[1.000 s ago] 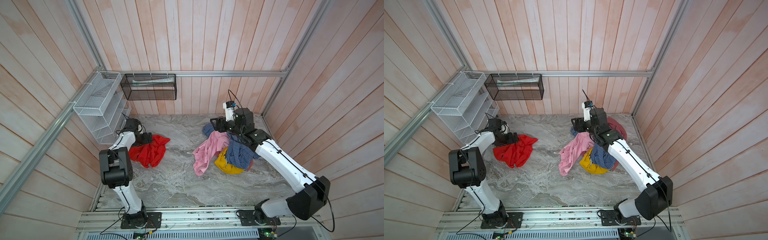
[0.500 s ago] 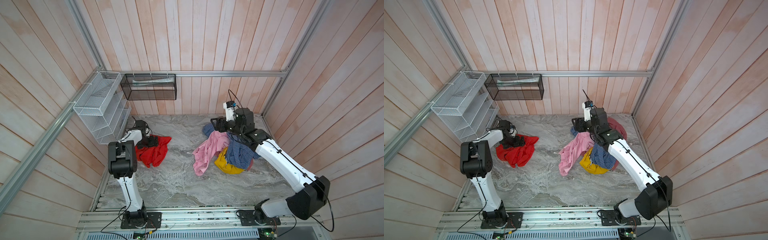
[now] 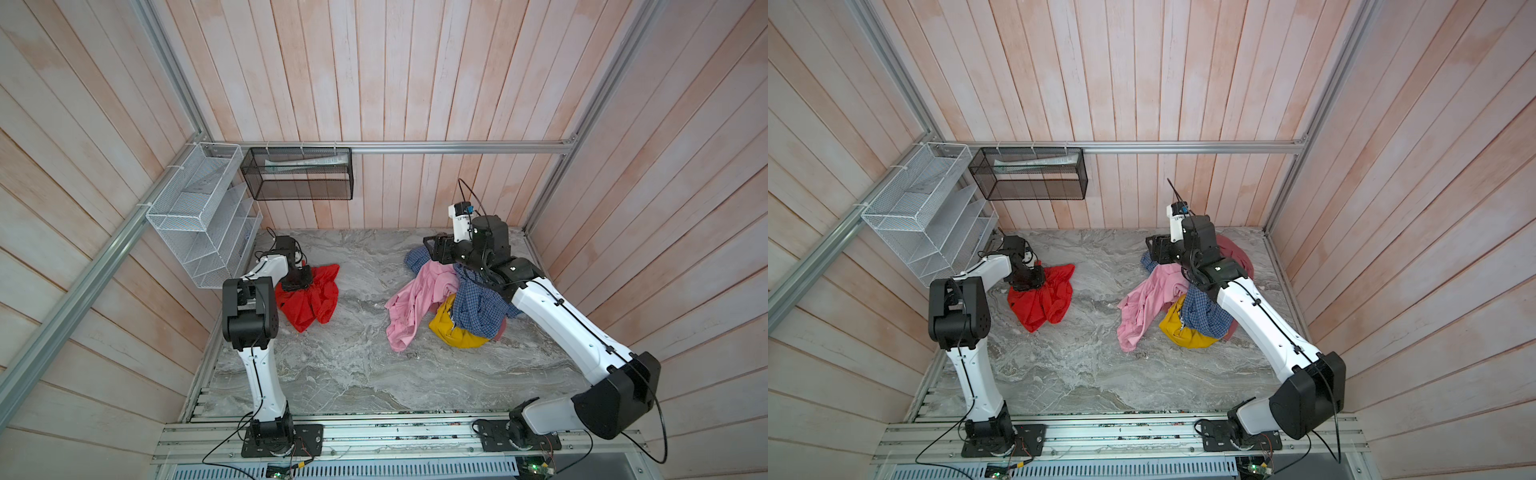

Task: Pick out a specific cloth from the pile
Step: 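Open the left gripper and release the red shirt on the table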

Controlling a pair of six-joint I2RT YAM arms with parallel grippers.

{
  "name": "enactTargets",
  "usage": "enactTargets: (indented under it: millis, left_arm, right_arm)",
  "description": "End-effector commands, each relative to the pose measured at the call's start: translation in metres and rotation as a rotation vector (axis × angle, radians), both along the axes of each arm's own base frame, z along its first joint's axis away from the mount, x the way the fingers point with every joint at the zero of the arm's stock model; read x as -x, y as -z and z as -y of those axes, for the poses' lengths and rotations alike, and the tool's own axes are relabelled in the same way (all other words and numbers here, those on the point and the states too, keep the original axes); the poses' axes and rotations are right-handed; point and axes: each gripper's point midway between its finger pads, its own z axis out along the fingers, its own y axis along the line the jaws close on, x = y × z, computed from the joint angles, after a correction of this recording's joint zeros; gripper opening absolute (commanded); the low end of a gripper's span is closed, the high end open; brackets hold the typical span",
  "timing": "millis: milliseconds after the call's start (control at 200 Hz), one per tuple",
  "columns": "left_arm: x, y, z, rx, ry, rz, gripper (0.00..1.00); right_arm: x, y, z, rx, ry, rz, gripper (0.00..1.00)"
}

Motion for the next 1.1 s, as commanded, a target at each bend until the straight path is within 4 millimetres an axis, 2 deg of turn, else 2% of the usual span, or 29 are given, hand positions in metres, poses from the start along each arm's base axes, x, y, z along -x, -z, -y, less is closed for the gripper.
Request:
enactTargets:
  millis: [0, 235, 390, 475, 550, 730, 925, 1095]
  left_arm:
    - [-0.017, 0.014, -0.009, 0.069, -0.087, 0.010, 0.00]
    - [-0.064, 0.001, -0.040, 0.057, -0.239, 0.109, 0.00]
    - [-0.088, -0.003, -0.037, 0.119, -0.254, 0.144, 0.00]
    - [-0.102, -0.007, -0.028, 0.137, -0.190, 0.177, 0.00]
    - [-0.113, -0.011, -0.023, 0.081, -0.122, 0.204, 0.00]
    - [-0.126, -0.015, -0.004, 0.000, 0.008, 0.248, 0.00]
    - [-0.130, -0.010, 0.021, -0.034, 0.153, 0.275, 0.00]
    - [-0.128, -0.004, 0.017, -0.050, 0.139, 0.247, 0.07]
  right_arm:
    - [0.004, -0.002, 0.011, 0.005, 0.030, 0.003, 0.70]
    - [0.011, 0.000, 0.029, -0.021, 0.074, 0.002, 0.70]
    - [0.015, -0.001, 0.036, -0.023, 0.093, 0.002, 0.70]
    - [0.016, 0.001, 0.039, -0.028, 0.101, 0.003, 0.70]
    - [0.015, 0.004, 0.039, -0.032, 0.101, -0.005, 0.70]
    - [0.011, 0.008, 0.035, -0.035, 0.089, -0.018, 0.69]
    - [0.009, 0.008, 0.034, -0.034, 0.090, -0.022, 0.69]
    - [0.008, 0.010, 0.034, -0.039, 0.092, -0.032, 0.69]
